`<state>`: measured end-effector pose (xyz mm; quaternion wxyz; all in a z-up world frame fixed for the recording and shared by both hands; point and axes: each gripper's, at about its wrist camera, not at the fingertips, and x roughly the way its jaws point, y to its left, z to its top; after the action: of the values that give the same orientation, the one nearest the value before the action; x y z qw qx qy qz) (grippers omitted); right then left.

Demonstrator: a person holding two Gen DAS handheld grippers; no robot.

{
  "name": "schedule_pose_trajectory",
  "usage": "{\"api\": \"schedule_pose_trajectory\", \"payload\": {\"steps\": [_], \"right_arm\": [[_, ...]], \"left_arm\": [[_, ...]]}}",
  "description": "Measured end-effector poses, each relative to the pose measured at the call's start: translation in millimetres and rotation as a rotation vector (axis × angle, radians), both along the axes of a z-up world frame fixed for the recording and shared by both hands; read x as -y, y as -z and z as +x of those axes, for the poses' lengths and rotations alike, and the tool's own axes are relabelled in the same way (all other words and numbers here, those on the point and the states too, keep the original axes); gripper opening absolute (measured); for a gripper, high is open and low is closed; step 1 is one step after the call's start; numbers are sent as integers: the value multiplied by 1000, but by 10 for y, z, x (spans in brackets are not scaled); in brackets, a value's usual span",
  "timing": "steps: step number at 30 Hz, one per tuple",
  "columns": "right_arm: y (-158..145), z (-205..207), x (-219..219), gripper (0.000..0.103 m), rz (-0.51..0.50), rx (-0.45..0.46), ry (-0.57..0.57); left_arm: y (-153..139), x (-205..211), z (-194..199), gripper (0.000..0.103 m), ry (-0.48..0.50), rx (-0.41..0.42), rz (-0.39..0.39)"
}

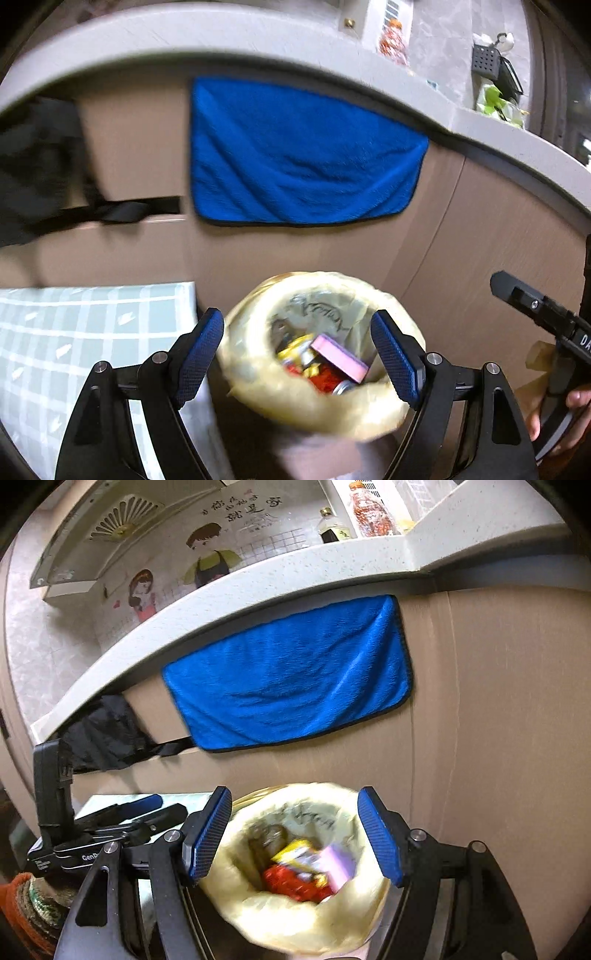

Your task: Collect trash

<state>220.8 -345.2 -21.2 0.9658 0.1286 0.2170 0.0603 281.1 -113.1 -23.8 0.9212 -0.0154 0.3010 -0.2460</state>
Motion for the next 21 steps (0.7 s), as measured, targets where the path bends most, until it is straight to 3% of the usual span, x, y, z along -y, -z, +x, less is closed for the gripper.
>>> {"api": "schedule_pose_trajectory", "payload": {"steps": [8,14,21], "right_arm": [[-119,-781,-622,68,-109,39,-102],[-152,-1365,-1052,68,-176,60,-124],[-119,-1890,-1426,68,-189,66,-167]], "left_arm": [[-277,-592,-1075,81,-103,85,53],[-279,-927,-1777,80,-282,102,144],[-209,-1074,-2304,80,-292,107,163]]}}
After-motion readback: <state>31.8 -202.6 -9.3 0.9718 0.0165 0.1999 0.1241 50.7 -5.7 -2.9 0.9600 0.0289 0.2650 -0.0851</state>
